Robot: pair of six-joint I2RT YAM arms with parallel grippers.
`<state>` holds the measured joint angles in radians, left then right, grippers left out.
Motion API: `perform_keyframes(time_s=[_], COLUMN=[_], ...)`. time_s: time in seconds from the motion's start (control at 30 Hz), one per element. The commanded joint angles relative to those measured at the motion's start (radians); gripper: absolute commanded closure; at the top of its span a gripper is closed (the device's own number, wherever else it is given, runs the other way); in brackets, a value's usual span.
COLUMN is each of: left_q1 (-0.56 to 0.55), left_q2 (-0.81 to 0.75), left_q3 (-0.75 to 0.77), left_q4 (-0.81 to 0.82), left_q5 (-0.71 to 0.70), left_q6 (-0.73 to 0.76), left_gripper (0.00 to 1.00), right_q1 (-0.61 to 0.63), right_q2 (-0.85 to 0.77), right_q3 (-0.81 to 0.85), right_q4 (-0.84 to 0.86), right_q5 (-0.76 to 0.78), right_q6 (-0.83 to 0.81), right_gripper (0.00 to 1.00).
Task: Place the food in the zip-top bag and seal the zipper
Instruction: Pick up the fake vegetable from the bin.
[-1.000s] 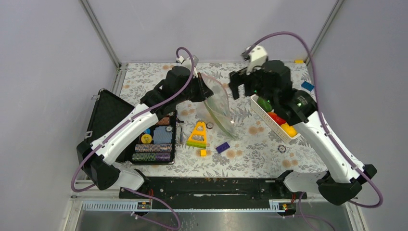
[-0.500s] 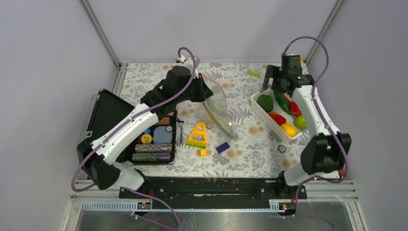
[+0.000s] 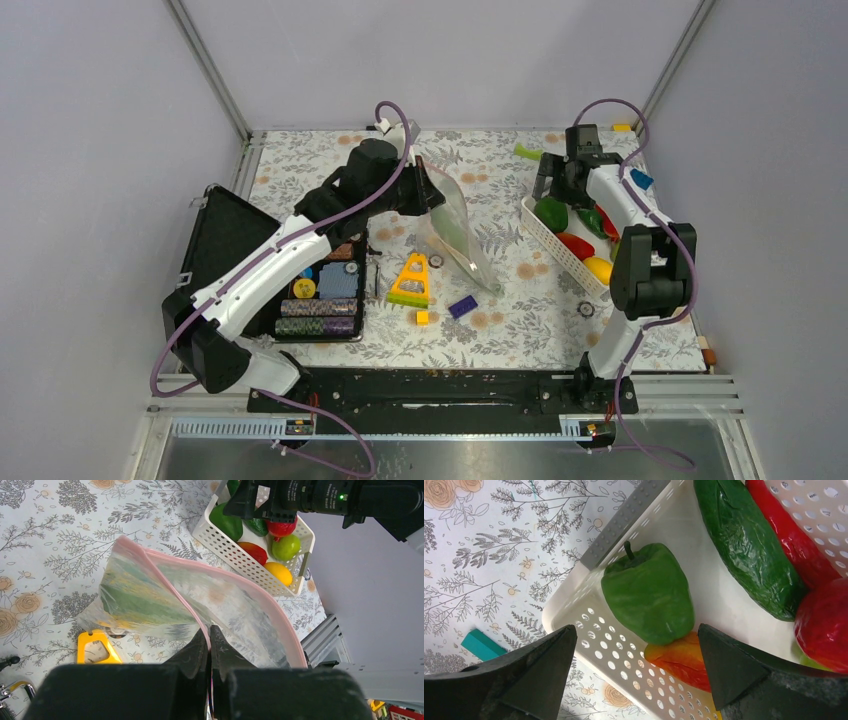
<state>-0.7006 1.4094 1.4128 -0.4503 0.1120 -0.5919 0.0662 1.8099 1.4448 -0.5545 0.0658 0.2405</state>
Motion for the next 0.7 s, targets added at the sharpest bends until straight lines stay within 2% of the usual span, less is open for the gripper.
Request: perform_keyframes(time_s=[0.0, 0.43, 0.67], left_q1=[0.003, 0.003, 0.004], left_q2=[-0.006, 0.005, 0.094], left_q3=[-0.004, 0.030, 0.195], left_q4=[0.070, 0.047, -0.043], left_q5=[0.036, 0.011, -0.062], left_q6=[0.017, 0.013, 0.040], left_gripper=[1.00, 1.00, 1.00], right_q1=[-0.003, -0.036, -0.041], right_q2=[0.021, 0.100, 0.155], right_q3=[0.038, 0.038, 0.059], right_q4=[0.043, 0.044, 0.035], right_q5=[0.024, 0.020, -0.022], right_q6=[0.013, -0.008, -0.006], right_gripper=[0.00, 0.00, 0.00])
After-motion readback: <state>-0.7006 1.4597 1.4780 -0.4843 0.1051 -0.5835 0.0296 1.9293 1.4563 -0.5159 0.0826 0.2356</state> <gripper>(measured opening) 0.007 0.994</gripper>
